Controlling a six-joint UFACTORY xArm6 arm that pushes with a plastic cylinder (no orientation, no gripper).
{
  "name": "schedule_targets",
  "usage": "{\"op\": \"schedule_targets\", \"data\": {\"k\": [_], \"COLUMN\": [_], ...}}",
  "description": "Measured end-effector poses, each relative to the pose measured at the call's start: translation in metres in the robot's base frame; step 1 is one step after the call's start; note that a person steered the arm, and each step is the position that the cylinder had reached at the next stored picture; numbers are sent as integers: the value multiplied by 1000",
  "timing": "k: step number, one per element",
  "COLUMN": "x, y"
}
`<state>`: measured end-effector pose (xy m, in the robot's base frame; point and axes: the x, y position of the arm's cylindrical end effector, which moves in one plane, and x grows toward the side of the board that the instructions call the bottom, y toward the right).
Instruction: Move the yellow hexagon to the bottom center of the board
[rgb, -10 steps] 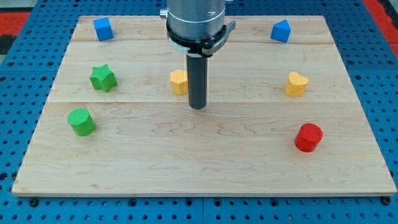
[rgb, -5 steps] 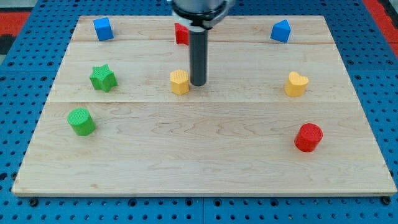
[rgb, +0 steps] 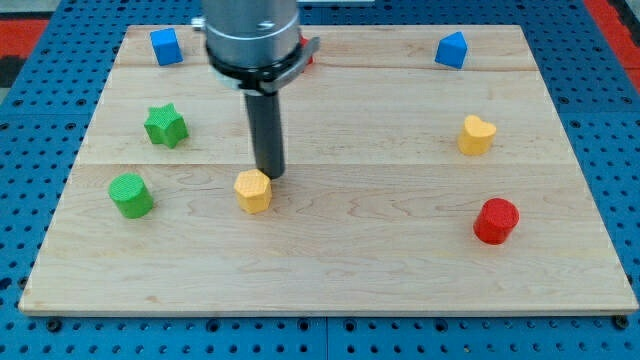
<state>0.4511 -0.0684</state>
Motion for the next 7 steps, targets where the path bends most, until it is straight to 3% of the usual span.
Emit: {"op": "schedule_targets", "data": {"k": [1, 4, 5, 6, 7], "x": [-17, 59, 58, 84, 91], "y": [-19, -9, -38, -58, -32]}}
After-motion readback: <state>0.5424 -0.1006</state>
